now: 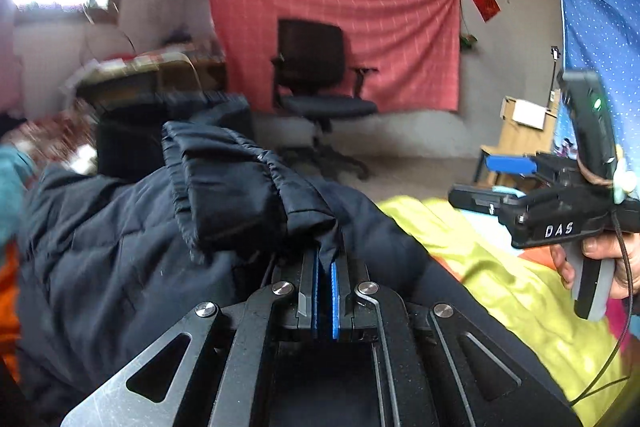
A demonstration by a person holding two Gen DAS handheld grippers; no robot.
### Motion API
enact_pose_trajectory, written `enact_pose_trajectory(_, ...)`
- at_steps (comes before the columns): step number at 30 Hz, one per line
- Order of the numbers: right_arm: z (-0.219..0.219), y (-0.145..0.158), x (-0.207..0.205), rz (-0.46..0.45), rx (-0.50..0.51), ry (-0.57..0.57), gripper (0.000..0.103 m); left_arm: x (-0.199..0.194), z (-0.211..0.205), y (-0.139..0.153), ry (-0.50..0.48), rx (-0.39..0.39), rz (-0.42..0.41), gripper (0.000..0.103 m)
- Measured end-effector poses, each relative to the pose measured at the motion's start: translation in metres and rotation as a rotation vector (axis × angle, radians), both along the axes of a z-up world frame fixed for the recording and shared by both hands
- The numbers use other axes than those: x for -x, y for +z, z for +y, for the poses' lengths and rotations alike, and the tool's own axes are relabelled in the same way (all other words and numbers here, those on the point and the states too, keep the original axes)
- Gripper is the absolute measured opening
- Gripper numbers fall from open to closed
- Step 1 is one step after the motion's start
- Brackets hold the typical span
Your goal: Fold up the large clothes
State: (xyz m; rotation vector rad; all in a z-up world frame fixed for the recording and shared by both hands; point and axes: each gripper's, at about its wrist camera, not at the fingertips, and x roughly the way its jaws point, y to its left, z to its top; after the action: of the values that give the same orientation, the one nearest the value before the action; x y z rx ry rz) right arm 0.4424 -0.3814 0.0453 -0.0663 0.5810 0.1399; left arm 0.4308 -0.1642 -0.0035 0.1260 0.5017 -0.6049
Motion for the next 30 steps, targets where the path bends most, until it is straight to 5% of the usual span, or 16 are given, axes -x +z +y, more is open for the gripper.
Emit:
enact_pose_trajectory(7,-0.012,-0.02,-0.008,0.016,-0.022,-0.02,0.103,-0.018,-0.021,-0.042,-0.036,-0.045,0.146,0.003)
enact_pose_trajectory(13,-0.016,-0.029,-0.032,0.075,-0.177,0.027,0.103,-0.015,-0.008,-0.044,-0.052,0.005,0.195,0.007)
enact_pose_trajectory(20,0.006,-0.014,-0.078,0.209,-0.523,0.2,0.103,0.007,-0.006,-0.031,-0.069,-0.019,0.112,0.046)
enact_pose_trajectory(24,0.048,-0.005,-0.112,0.336,-0.466,0.264,0.103,0.007,-0.006,-0.03,-0.072,-0.016,0.128,0.046)
enact_pose_trajectory(28,0.073,-0.014,-0.134,0.469,-0.354,0.19,0.103,0.008,0.009,-0.026,-0.064,0.019,0.143,0.046)
enact_pose_trajectory(30,0.074,-0.024,-0.137,0.513,-0.318,0.155,0.086,0.007,0.016,-0.025,-0.062,0.026,0.146,0.046)
